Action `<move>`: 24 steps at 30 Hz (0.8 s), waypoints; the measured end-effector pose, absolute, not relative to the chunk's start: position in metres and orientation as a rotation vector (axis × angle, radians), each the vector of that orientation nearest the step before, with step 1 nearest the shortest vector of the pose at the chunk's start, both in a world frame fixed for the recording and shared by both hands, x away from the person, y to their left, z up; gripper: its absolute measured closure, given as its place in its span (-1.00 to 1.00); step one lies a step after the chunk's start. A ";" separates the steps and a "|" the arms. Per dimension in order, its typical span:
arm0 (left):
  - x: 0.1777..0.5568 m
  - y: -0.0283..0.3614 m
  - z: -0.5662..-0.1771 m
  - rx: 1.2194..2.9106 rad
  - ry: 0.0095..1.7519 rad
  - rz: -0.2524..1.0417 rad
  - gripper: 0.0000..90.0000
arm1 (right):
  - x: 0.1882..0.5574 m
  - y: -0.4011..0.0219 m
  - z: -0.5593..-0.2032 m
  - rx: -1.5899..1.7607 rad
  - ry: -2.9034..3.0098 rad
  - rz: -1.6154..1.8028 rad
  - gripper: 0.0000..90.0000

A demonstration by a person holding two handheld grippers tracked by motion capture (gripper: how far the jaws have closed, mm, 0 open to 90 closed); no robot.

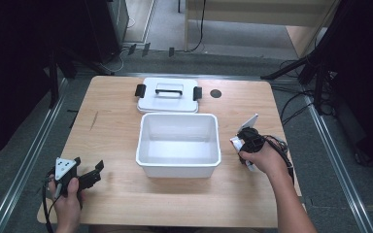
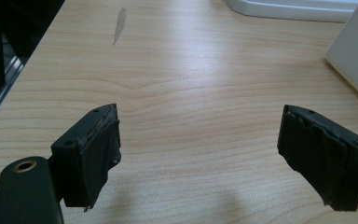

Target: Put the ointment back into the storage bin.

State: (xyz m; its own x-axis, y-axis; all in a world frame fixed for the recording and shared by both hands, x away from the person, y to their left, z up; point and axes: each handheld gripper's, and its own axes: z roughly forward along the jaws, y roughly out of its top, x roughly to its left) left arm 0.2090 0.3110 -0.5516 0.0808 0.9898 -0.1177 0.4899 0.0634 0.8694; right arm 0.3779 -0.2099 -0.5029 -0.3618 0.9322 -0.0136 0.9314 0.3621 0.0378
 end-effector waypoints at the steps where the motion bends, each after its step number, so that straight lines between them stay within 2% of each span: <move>1: 0.209 0.311 -0.552 1.544 1.522 0.772 -0.70 | 0.379 -0.210 -0.503 1.757 2.563 0.034 0.54; 16: 0.207 0.310 -0.551 1.543 1.513 0.786 -0.70 | 0.380 -0.206 -0.504 1.735 2.541 -0.009 0.61; 24: 0.208 0.310 -0.551 1.543 1.515 0.785 -0.70 | 0.384 -0.214 -0.499 1.848 2.512 0.085 0.62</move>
